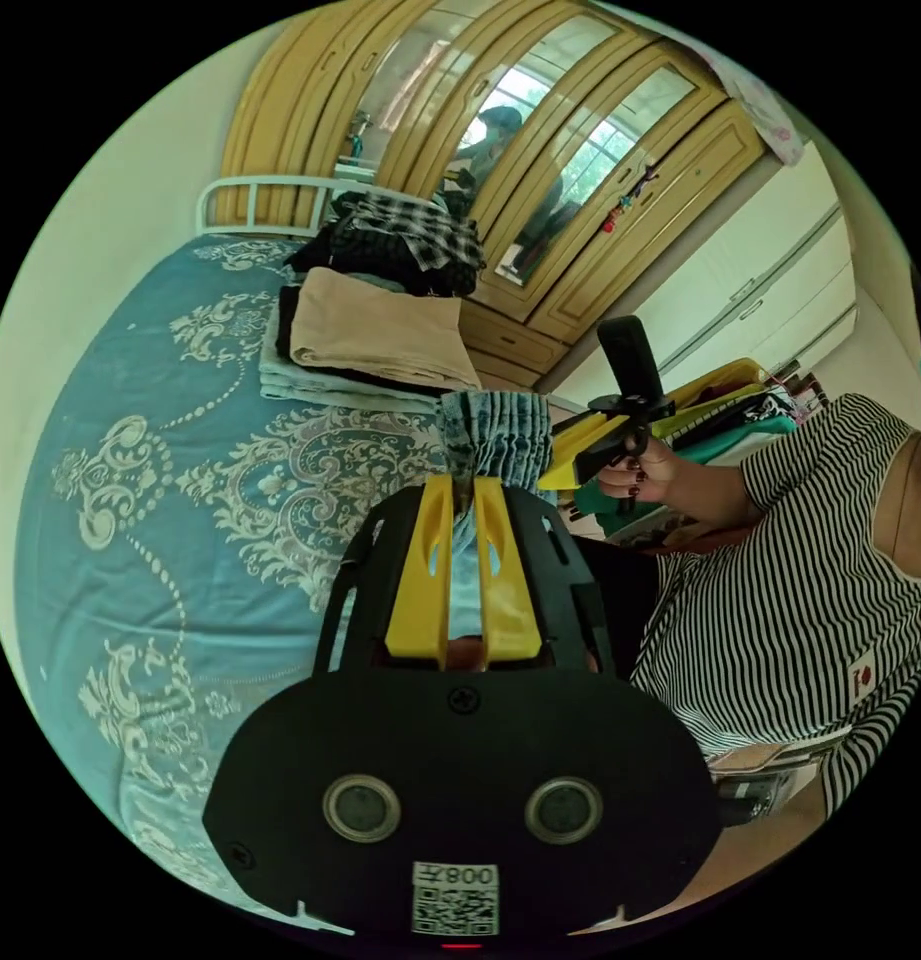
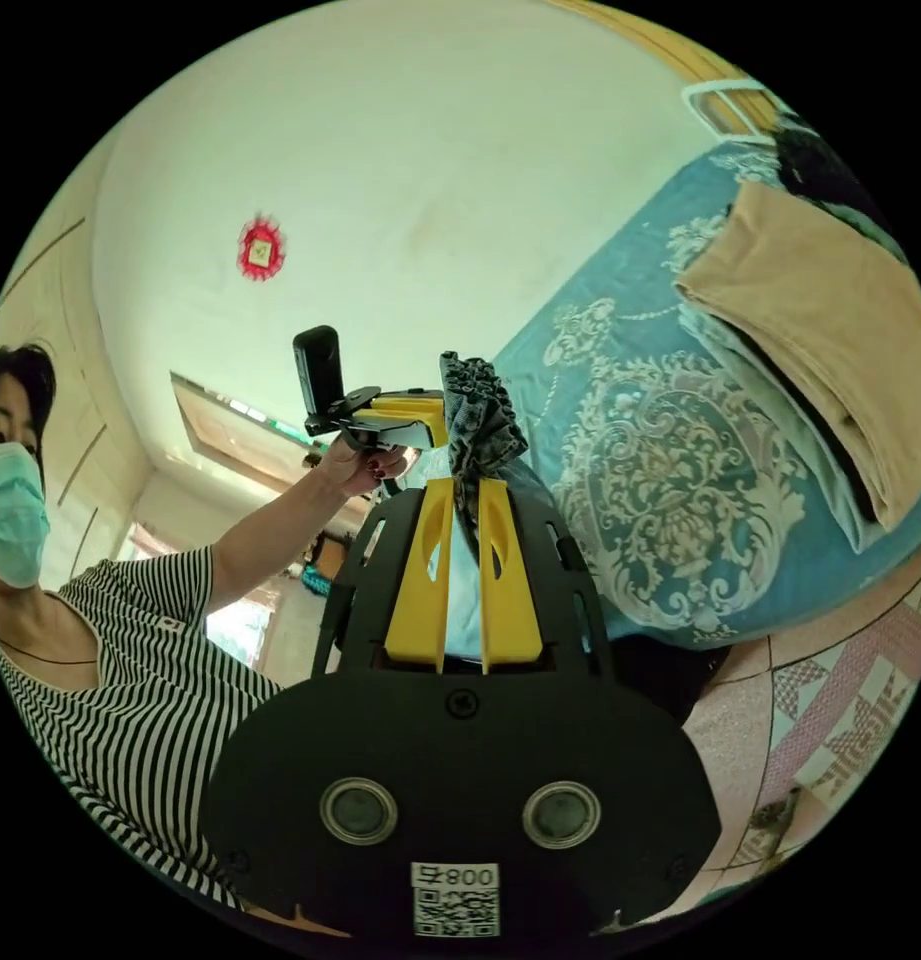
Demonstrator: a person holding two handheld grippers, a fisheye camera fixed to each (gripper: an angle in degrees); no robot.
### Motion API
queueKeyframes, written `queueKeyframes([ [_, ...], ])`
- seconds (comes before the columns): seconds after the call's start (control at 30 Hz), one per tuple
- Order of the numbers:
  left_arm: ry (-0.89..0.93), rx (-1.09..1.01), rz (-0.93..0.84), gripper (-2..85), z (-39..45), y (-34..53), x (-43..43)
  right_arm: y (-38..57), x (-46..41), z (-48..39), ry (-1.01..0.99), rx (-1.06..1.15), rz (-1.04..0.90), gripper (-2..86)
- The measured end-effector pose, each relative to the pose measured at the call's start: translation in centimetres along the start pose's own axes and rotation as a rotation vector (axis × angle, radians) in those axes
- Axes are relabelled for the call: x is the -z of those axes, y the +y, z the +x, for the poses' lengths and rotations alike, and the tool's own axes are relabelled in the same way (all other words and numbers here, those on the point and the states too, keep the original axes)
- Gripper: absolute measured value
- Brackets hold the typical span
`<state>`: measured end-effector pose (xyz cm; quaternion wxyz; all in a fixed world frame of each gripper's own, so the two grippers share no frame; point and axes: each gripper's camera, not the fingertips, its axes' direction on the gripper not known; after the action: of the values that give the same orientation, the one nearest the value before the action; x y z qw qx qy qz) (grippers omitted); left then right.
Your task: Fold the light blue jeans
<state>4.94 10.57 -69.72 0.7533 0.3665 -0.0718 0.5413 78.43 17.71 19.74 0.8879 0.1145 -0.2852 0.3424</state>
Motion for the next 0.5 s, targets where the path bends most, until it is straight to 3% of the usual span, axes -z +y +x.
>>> queueKeyframes([
  [0.2, -0.024, 0.126, 0.064, 4.2, -0.3, 12.2, 3.9, 0.9, -7.8, -6.6, 0.018, 0.154, -0.166, 3.9],
  [0.5, -0.022, 0.44, 0.071, 5.6, -3.0, 29.0, 4.6, 3.3, -21.4, -11.4, 0.056, 0.21, -0.408, 4.2],
])
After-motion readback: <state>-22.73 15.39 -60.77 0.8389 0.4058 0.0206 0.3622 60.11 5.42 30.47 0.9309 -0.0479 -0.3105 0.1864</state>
